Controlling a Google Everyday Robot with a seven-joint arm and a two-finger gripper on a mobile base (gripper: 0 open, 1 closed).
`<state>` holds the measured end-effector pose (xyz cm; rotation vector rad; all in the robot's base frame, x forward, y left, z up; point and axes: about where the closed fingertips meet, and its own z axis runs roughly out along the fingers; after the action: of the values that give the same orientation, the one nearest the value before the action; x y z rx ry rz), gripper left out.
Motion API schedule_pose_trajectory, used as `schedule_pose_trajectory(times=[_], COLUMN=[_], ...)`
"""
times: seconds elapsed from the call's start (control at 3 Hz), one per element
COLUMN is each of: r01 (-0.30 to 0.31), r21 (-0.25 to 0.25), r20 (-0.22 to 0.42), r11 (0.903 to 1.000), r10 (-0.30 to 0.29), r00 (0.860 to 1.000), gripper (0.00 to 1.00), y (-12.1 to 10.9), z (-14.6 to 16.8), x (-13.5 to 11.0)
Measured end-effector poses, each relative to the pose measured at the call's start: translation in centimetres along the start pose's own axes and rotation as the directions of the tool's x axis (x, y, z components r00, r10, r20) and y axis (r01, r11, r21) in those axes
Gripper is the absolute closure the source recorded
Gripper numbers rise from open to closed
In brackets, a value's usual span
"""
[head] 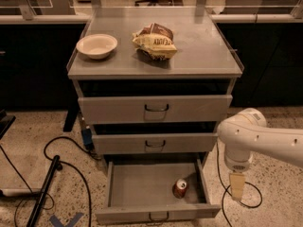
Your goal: Pick coke can from bottom drawer and place on counter
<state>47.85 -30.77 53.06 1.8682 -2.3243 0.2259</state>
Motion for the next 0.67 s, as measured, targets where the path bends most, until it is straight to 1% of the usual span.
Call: schedule_pose_trajectory(times=[0.33,0.67], r01=[0.063,0.086], r21=[-0.070,-0.059], r20=[-0.105,-0.129], r11=[0.9955,0.9946], r10=[-0.070,-0.093], r00=[0.992,0.987], gripper=[0.00,0.00], y=[1.37,0.86], z=[2.46,2.44], x=[1.43,1.75])
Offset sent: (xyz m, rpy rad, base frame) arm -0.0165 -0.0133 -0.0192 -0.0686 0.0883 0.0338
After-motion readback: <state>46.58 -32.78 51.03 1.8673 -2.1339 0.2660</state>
